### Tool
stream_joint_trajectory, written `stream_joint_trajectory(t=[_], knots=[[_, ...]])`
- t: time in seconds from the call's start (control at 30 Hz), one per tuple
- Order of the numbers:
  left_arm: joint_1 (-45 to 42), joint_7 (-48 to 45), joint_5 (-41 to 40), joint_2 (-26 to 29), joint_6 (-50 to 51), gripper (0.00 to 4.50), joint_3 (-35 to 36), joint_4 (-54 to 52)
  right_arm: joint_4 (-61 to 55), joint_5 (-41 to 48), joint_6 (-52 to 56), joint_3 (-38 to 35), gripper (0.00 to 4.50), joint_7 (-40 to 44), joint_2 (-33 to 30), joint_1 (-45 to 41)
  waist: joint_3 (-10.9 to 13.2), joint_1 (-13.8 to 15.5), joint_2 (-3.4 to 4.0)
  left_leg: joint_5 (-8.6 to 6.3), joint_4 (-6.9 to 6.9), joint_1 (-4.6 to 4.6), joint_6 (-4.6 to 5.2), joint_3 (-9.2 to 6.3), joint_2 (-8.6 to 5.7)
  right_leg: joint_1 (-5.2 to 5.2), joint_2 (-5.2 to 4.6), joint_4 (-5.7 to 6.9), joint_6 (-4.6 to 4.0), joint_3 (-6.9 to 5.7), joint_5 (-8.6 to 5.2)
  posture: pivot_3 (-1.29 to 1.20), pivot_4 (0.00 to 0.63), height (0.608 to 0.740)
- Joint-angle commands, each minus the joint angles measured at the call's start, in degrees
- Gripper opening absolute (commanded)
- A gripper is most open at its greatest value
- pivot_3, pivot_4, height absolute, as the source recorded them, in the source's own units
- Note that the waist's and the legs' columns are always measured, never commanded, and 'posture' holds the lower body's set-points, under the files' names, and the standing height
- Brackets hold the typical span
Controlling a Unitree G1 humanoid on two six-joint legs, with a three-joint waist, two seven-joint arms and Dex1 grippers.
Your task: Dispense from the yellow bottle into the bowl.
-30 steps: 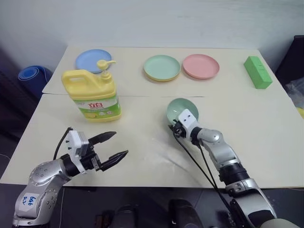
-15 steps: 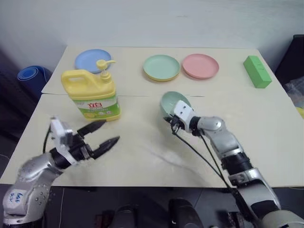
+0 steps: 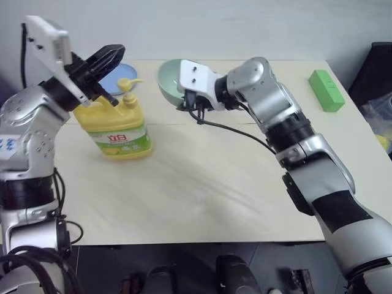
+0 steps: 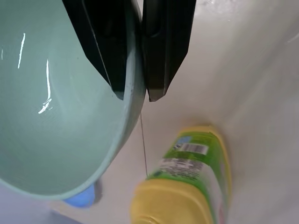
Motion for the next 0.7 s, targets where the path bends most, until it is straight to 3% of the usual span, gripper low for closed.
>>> stream_joint_trajectory(t=[0.03,0.33,0.5,0.7], knots=[[-3.65,1.77,5.61,-0.36,-1.87,0.02,-1.62,2.82,6.75,-0.56,-4.69,-1.51,0.0,-2.1,3.57,-4.35,0.01,-0.78,-0.01,0.0,-0.02,0.0,0.0,-0.03,0.01,-0.01,0.0,0.01,0.0,-0.07,0.0,0.0,0.15,0.74],[-2.76,5.4,9.93,-1.27,3.3,0.02,-0.57,2.0,18.23,-1.55,-9.78,-3.99,0.0,-5.23,9.62,-10.02,0.02,-3.31,0.0,0.01,-0.01,0.02,0.01,-0.63,0.05,-0.07,0.0,0.63,0.0,-0.1,0.0,0.0,0.15,0.74],[-1.58,7.51,6.34,-2.84,4.78,0.02,4.76,-1.6,19.49,-1.53,-11.05,-5.25,0.0,-4.96,11.86,-12.07,0.02,-3.23,0.0,0.01,-0.01,0.01,0.0,-0.99,0.04,-0.05,-0.01,0.62,0.0,0.18,0.0,0.0,0.15,0.74],[3.51,7.14,5.24,0.3,10.7,0.02,7.69,-6.29,19.59,-1.97,-12.1,-6.03,0.0,-3.61,14.28,-12.08,0.03,-3.3,0.0,0.01,-0.02,0.02,0.0,-1.1,-0.02,-0.06,0.04,0.73,0.0,0.5,0.0,0.0,0.15,0.74]])
